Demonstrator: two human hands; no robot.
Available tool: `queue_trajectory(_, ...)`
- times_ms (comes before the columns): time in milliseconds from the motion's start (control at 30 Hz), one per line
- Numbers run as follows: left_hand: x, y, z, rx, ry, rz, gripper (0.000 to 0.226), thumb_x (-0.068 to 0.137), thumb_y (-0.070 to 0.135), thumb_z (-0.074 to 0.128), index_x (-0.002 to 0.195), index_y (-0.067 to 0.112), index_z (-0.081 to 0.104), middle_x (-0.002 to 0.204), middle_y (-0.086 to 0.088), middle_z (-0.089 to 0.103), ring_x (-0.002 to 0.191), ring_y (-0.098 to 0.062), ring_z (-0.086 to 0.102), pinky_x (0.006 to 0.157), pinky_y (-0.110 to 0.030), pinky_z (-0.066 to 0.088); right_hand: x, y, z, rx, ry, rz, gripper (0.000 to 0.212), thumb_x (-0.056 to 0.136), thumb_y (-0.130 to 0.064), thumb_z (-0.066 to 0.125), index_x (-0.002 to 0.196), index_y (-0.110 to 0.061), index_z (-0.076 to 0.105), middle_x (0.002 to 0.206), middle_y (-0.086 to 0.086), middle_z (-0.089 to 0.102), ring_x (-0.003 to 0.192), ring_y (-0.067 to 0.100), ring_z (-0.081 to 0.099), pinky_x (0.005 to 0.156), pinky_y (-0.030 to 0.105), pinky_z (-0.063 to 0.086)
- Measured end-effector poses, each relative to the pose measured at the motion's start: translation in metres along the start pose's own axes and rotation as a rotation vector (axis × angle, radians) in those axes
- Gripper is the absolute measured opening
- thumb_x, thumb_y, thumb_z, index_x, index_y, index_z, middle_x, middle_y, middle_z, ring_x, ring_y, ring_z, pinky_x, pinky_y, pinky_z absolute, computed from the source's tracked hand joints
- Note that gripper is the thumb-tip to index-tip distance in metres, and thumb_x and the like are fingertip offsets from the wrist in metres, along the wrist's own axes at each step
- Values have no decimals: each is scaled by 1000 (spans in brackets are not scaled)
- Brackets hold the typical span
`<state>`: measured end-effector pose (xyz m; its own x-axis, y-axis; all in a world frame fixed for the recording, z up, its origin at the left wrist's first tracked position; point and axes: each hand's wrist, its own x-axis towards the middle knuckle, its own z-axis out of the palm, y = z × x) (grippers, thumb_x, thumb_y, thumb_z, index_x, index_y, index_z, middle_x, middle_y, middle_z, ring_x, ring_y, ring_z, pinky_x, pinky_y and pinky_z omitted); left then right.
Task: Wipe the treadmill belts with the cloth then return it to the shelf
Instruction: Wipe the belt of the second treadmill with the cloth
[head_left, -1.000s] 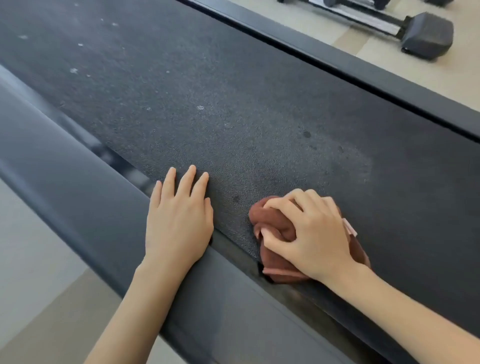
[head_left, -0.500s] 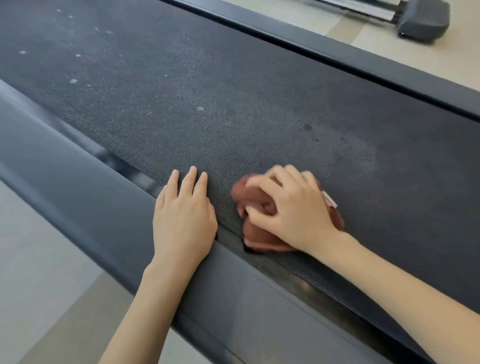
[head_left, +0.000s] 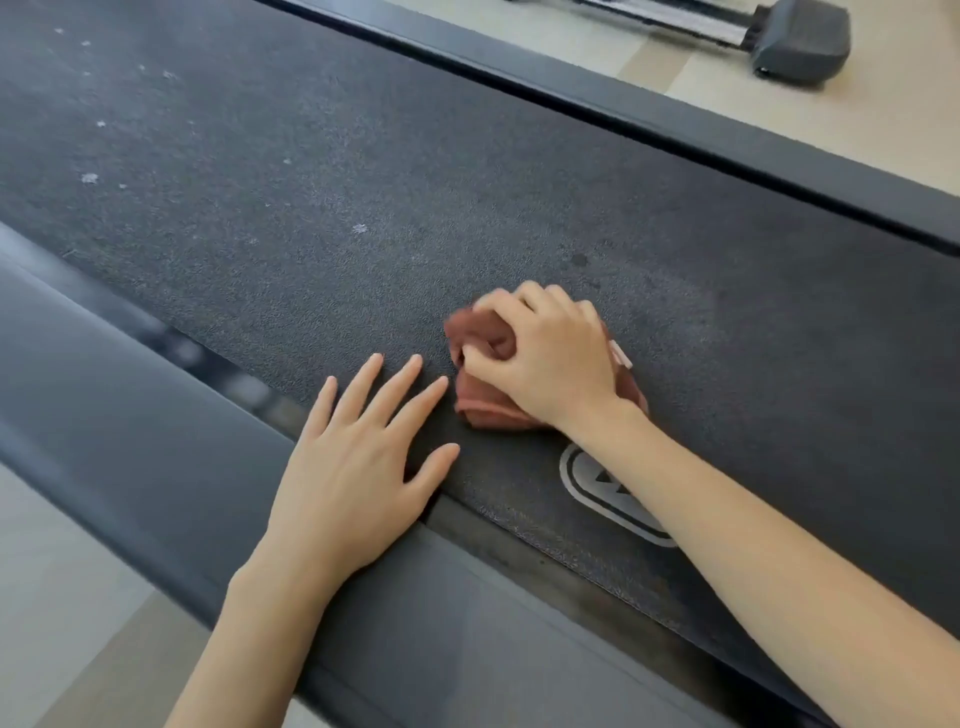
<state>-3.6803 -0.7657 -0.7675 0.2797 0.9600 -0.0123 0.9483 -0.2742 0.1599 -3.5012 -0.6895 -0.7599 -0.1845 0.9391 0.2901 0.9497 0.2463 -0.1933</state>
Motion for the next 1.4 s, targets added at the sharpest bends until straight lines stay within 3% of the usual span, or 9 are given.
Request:
queue_trajectory(167, 0, 1, -2, 16, -19, -5, 73, 78, 64, -2, 146, 40, 15, 156, 14, 8, 145, -15, -1, 115, -37, -3, 30, -9, 13, -59, -22, 64, 36, 84, -54, 47, 112, -33, 55, 106, -1, 55, 104, 23, 48, 83, 39, 33)
queue_trajectory(300, 0, 0, -1, 23, -10, -2, 71, 78, 64, -2, 145, 43, 10, 156, 16, 4, 145, -14, -3, 115, -37, -4, -26, 10, -13, -12, -36, -37, 38, 79, -55, 44, 107, -34, 59, 98, -3, 56, 98, 22, 51, 81, 39, 36)
queue_trajectory(567, 0, 1, -3, -41, -9, 8, 71, 80, 64, 7, 144, 41, 23, 154, 15, 14, 145, -15, 5, 116, -39, 2, -116, 97, -63, 30, -71, -58, 35, 75, -49, 50, 101, -30, 64, 93, -9, 55, 88, 20, 54, 76, 37, 38)
queue_trajectory(700, 12, 5, -5, -100, -24, 6, 73, 78, 66, 9, 144, 38, 28, 154, 12, 17, 145, -15, 6, 116, -45, 5, -83, 90, -50, 39, -23, -31, 35, 74, -52, 50, 98, -31, 64, 89, -8, 58, 86, 21, 55, 76, 40, 41)
queue_trajectory(833, 41, 20, 3, -16, -30, 53, 68, 82, 65, 7, 146, 42, 11, 155, 18, 2, 144, -9, -5, 117, -44, -1, -11, 66, -20, -29, -9, -2, 37, 78, -56, 50, 105, -33, 61, 97, -5, 58, 96, 21, 53, 80, 38, 36)
queue_trajectory(933, 48, 23, 6, -43, -13, 80, 68, 83, 65, 9, 145, 41, 19, 154, 18, 11, 144, -10, 3, 117, -45, 0, 33, 54, -2, -49, -26, -1, 38, 82, -56, 51, 112, -33, 58, 107, -3, 57, 103, 22, 50, 82, 38, 34)
queue_trajectory(1100, 46, 20, 6, -60, -12, 93, 64, 84, 65, 11, 144, 43, 19, 153, 20, 12, 143, -9, 4, 117, -44, 1, 9, 81, -19, 15, -67, -79, 36, 82, -52, 54, 113, -34, 59, 105, -5, 55, 102, 20, 49, 84, 38, 35)
queue_trajectory(1233, 47, 19, 7, -32, -4, 79, 63, 83, 67, 4, 142, 47, 9, 152, 24, 4, 143, -5, -3, 117, -41, -2, -43, 146, -52, 48, -31, 6, 42, 77, -53, 48, 108, -30, 65, 99, -5, 60, 97, 22, 53, 82, 41, 39)
queue_trajectory(1400, 47, 22, 6, -41, -8, 62, 64, 84, 65, 10, 144, 44, 17, 152, 24, 8, 143, -5, -1, 117, -42, 0, -44, 192, -60, 55, 74, 171, 49, 73, -57, 43, 104, -28, 66, 98, 0, 62, 96, 30, 54, 82, 44, 40)
